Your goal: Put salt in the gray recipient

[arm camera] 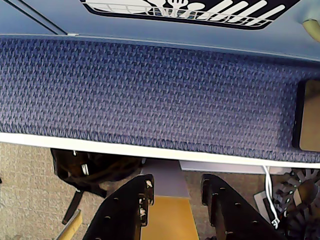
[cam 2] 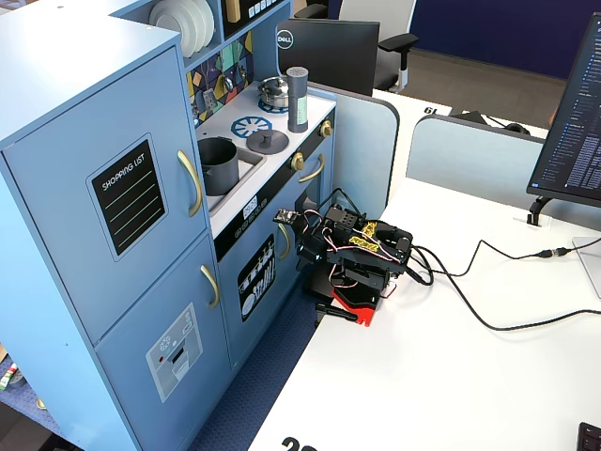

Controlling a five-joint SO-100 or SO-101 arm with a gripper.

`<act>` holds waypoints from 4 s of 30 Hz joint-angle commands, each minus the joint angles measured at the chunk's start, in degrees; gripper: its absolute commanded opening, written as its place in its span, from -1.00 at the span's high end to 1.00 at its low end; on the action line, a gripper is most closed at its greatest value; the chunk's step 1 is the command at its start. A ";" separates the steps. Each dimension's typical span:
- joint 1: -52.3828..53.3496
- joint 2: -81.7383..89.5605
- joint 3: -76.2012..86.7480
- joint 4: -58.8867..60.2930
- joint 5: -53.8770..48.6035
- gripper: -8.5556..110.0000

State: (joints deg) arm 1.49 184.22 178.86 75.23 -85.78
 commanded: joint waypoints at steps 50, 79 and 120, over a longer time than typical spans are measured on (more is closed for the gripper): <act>52.73 -53.79 -65.13 -61.96 0.44 0.13; 50.98 -90.97 -91.32 -76.90 -1.32 0.11; 3.78 -71.72 -115.75 -26.89 85.78 0.86</act>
State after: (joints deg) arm 11.87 110.83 68.47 47.20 -17.31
